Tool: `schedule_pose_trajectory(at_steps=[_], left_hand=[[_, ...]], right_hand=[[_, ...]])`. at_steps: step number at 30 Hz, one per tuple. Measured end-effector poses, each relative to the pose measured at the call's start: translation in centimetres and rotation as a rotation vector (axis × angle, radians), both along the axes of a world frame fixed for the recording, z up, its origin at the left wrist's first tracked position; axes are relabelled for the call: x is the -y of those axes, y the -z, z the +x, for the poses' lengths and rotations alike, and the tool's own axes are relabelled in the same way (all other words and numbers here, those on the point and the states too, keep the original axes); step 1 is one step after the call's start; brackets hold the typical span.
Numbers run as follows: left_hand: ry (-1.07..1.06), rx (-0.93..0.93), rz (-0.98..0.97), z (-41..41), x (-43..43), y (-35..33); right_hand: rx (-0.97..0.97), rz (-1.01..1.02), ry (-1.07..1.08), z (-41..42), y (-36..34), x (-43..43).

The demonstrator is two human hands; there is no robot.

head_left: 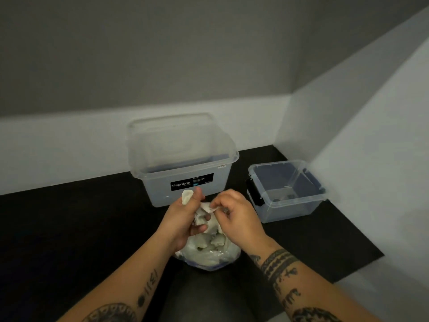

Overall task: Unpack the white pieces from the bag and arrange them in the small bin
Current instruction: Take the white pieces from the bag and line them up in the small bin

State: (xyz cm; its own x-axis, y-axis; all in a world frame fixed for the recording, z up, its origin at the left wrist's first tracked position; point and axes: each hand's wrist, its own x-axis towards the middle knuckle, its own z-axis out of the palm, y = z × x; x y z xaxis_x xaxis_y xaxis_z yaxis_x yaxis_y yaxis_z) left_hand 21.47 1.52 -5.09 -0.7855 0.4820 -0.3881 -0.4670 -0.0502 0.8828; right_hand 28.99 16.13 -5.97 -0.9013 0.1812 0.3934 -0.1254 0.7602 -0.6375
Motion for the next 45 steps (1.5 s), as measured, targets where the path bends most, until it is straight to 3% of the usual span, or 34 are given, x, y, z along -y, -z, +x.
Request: schedule_pose_trajectory(at_steps=[4,10,14,16,18,27,32,38,45], left_hand=[[0.121,0.119,0.06,-0.6,-1.5,-0.1],[0.094,0.074,0.07,-1.3,-5.9,0.6],[-0.036,0.014,0.131,-1.8,-9.7,1.3],[-0.062,-0.02,0.119,-2.0,-11.7,1.5],[-0.093,-0.042,0.1,-2.0,-13.6,1.8],[-0.158,-0.186,0.036,-1.2,-18.2,3.2],[-0.153,-0.256,0.006,-1.4,-18.7,3.1],[-0.111,-0.424,-0.011,-0.3,-19.8,2.0],[-0.127,-0.447,-0.037,1.0,-20.8,0.8]], right_hand=[[-0.099,0.17,-0.08,-0.3,-0.6,-3.1],[-0.117,0.106,-0.046,-0.5,-1.0,-8.6],[0.329,0.202,0.215,-0.6,-0.8,-14.0],[0.565,0.204,0.214,-0.9,-0.3,-15.6],[0.644,0.211,0.158,-1.1,0.6,-16.1],[0.568,0.236,-0.032,0.1,1.2,-17.3],[0.667,-0.046,-0.041,-0.2,0.0,-18.7],[0.291,-0.495,-0.035,-0.8,-2.9,-20.9],[0.191,-0.456,-0.078,-0.9,-3.6,-22.9]])
